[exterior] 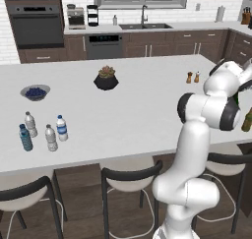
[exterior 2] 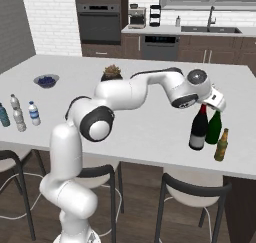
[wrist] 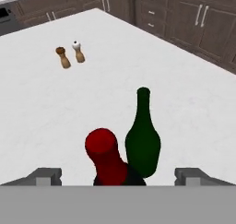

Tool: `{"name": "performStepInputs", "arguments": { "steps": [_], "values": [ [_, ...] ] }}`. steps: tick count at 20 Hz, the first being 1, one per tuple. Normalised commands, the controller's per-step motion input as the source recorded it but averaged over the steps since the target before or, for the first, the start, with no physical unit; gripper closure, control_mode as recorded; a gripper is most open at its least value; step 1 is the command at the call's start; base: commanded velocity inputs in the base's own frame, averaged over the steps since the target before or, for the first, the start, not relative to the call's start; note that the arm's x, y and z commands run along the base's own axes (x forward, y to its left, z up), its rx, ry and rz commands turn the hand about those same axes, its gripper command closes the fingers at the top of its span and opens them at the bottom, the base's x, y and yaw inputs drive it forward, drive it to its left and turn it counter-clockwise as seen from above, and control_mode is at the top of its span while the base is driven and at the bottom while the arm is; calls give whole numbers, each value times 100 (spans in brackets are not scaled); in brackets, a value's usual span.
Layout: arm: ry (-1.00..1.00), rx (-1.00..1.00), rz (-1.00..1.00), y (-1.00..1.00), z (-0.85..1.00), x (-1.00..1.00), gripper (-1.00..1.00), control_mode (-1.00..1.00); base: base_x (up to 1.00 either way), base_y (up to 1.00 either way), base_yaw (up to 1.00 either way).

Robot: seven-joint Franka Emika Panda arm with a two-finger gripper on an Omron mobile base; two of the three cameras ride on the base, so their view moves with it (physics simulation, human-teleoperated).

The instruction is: Move the plastic bottles in the middle to the plastics group, and the glass bottles in the middle to the glass group.

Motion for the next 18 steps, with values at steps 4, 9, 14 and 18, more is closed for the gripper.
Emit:
{"name": "performStepInputs", "arguments": {
  "steps": [4, 9, 14, 18],
  "values": [
    [1, -9, 0, 28, 67, -20, -100, -100, 0, 0, 0],
    [1, 0, 0, 51, 39, -44, -100, -100, 0, 0, 0],
    [11, 0, 0, 84, 4, -53, -100, -100, 0, 0, 0],
    [25, 0, 0, 99, 0, -40, -100, -100, 0, 0, 0]
  ]
}}
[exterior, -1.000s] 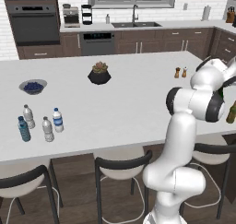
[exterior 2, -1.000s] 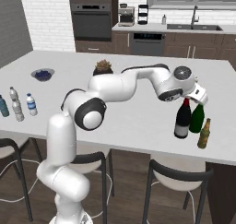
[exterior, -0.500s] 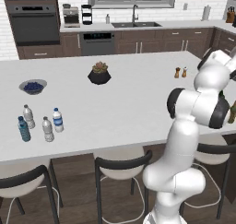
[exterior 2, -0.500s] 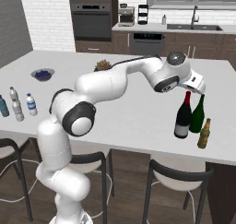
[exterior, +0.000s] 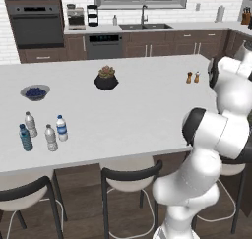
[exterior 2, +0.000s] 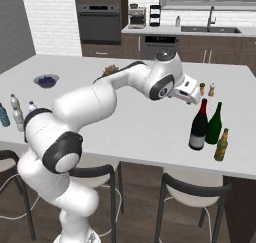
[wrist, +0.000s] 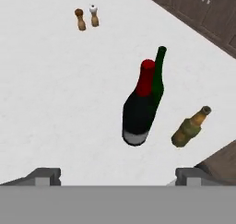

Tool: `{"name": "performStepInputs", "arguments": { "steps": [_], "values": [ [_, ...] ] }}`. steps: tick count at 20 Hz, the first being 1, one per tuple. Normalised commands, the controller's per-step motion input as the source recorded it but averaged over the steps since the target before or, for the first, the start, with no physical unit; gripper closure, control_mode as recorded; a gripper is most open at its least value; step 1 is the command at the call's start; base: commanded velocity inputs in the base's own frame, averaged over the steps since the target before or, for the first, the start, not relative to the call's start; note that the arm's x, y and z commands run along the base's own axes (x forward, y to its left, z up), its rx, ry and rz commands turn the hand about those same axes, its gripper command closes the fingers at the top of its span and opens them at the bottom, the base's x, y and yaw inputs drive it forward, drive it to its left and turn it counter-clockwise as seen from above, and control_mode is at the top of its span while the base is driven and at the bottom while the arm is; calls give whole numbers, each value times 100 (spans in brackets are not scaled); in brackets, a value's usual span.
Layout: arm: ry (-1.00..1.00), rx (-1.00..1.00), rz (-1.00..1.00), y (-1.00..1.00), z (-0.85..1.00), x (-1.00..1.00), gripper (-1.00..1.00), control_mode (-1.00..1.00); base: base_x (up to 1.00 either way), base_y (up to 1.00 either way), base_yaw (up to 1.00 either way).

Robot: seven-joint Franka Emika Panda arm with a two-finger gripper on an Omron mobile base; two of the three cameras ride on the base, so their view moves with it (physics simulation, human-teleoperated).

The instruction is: Move the plastic bottles in the middle to the plastics group, and the glass bottles in the middle to the glass group.

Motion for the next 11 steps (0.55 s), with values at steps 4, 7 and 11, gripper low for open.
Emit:
{"name": "performStepInputs", "arguments": {
  "steps": [4, 7, 11],
  "values": [
    [11, 0, 0, 97, 0, -54, -100, -100, 0, 0, 0],
    [5, 0, 0, 87, 0, -63, -100, -100, 0, 0, 0],
    [2, 5, 0, 71, 0, -72, -100, -100, 0, 0, 0]
  ]
}}
